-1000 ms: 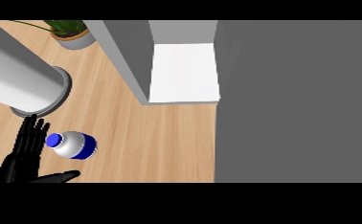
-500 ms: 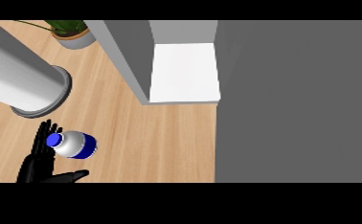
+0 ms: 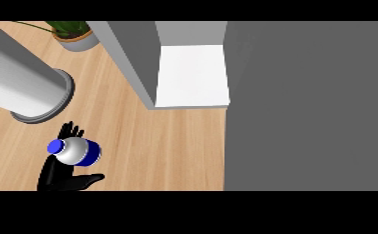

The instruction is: Pick up the bottled water, place it into the cabinet and close the cabinet

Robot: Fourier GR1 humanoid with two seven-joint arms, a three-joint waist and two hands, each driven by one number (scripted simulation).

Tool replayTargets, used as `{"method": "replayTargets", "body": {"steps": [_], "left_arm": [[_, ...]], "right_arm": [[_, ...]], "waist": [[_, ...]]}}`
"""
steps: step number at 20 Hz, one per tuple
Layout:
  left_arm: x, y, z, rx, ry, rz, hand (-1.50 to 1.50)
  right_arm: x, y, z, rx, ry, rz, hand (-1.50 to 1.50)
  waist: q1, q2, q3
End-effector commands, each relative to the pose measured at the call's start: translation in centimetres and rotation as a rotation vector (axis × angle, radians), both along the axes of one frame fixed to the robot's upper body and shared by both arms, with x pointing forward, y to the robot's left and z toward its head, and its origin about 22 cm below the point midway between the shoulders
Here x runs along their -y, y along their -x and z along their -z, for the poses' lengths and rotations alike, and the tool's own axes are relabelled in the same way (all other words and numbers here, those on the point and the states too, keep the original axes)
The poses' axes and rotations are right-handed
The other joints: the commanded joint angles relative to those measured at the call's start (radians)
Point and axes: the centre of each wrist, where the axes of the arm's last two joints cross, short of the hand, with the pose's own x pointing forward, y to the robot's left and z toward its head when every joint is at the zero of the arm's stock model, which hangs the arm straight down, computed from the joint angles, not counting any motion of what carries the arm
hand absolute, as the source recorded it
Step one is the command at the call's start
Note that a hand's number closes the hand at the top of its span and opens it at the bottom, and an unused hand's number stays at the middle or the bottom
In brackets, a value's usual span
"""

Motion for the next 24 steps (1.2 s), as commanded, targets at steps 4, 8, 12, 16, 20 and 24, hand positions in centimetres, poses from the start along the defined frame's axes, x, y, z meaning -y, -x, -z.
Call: {"method": "replayTargets", "body": {"steps": [4, 8, 12, 16, 20, 24], "left_arm": [[1.5, -1.1, 1.3, 0.058, 0.094, -0.052, 1.5], [2.8, -0.7, 1.9, 0.075, 0.16, -0.035, 1.5], [4.0, -1.3, 2.0, 0.095, 0.188, -0.029, 1.5], [8.6, -1.8, 2.6, 0.1, 0.212, -0.052, 1.5], [10.4, -1.7, 3.0, 0.126, 0.177, -0.006, 1.5], [11.1, -2.9, 2.3, 0.148, 0.169, 0.029, 1.5]], "right_arm": [[-0.4, 0.2, -2.4, 0.051, -0.025, 0.024, -1.5], [0.0, 0.5, -3.0, 0.041, -0.014, 0.005, -1.5], [0.3, 0.1, -2.6, 0.028, -0.019, 0.016, -1.5], [0.1, 0.3, -2.1, 0.053, 0.005, 0.013, -1.5], [0.0, 0.1, -1.9, 0.044, -0.013, 0.007, -1.5], [0.1, 0.5, -1.0, 0.019, -0.004, 0.004, -1.5]], "waist": [[0.0, 0.004, -0.001], [0.004, 0.001, 0.0], [0.015, 0.003, 0.001], [0.013, -0.003, 0.002], [0.007, -0.002, 0.001], [0.003, -0.005, 0.002]]}}
